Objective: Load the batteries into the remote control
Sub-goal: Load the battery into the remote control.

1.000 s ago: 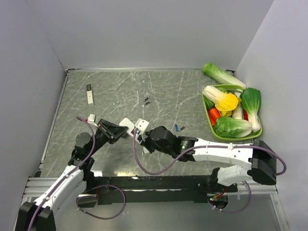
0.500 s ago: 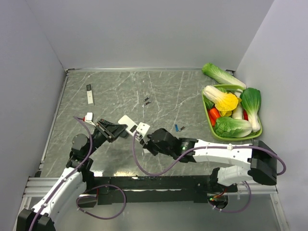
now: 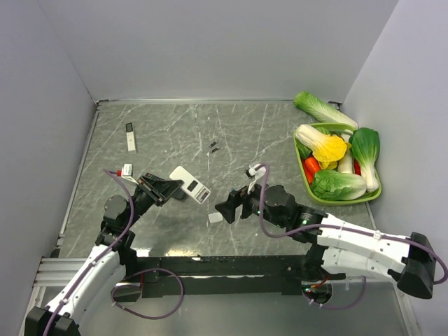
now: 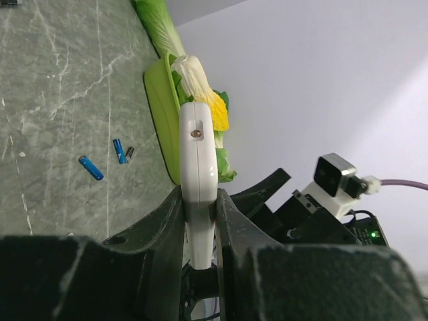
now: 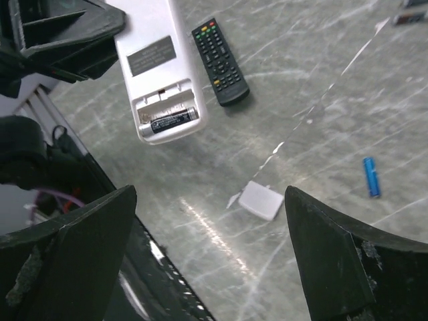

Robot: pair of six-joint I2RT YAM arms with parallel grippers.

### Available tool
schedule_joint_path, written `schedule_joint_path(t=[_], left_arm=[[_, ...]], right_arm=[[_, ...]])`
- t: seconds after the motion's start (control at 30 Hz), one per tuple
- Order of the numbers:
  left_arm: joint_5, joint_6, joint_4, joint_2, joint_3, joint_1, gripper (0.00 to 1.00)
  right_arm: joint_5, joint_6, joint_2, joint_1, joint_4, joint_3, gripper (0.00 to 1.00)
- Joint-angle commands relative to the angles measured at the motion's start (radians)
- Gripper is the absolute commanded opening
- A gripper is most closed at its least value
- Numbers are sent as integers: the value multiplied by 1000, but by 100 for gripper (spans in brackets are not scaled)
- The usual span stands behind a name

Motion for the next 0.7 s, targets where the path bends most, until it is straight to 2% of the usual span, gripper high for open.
schedule_joint_path(t=[0.0,0.17,0.4,0.67], left_arm=[[4,20,81,-6,12,1,1],[9,22,76,-20,11,1,1],[24,3,110,-15,6,1,1],[32,-18,136,-29,0,1,1]], right_arm=[[9,217,65,-1,150,-13,100],[-43,222,133,-1,284,-15,100],[-49,239,192,-1,361,-17,98],[-58,257,228,-4,434,-38,86]])
